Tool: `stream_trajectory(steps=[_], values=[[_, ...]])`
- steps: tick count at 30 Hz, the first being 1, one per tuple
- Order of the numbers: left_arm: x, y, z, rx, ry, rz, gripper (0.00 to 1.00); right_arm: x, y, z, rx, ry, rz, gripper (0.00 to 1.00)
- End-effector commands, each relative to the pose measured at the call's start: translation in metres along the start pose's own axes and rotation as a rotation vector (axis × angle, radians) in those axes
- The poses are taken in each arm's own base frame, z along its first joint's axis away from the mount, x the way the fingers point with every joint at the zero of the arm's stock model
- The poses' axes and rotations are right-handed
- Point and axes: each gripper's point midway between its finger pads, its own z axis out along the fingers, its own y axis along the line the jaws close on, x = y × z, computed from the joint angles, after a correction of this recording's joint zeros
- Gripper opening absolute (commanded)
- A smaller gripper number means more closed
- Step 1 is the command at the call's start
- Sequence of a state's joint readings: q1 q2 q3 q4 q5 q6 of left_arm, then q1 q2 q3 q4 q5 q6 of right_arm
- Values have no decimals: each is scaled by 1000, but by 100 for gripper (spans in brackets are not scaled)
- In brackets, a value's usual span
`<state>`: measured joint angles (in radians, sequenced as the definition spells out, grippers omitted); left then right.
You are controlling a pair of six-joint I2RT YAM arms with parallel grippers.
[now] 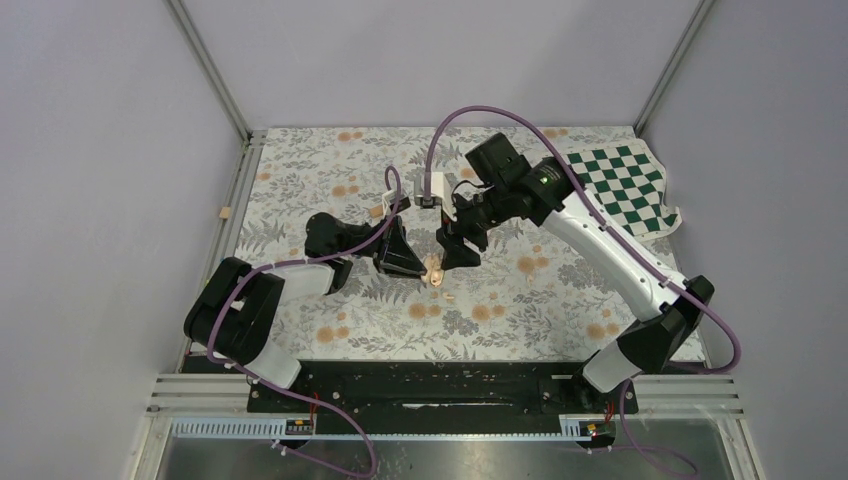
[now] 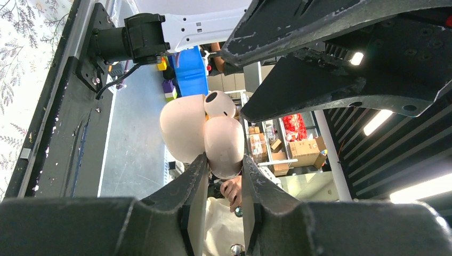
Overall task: Insert the wireless bluetooth earbuds into the charging case
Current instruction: Adjust the earbud with the charging case.
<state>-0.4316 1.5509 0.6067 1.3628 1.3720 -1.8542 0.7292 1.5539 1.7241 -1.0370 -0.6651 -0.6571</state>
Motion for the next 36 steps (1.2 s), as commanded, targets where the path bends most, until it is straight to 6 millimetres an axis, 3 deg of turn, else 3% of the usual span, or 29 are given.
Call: stream_trajectory(steps=[1,21,28,36], values=[[3,-12,1,23,-3,124,0,-10,-6,-4,6,-10,21,65],[1,-9,1,21,-4,118,0,-9,-1,7,-80,-1,77,46],[-1,-10,1,23,-11,118,0,-6,-1,7,-73,8,79,33],[-4,-14,0,28,-29,123,0,-6,0,7,-76,1,94,29]])
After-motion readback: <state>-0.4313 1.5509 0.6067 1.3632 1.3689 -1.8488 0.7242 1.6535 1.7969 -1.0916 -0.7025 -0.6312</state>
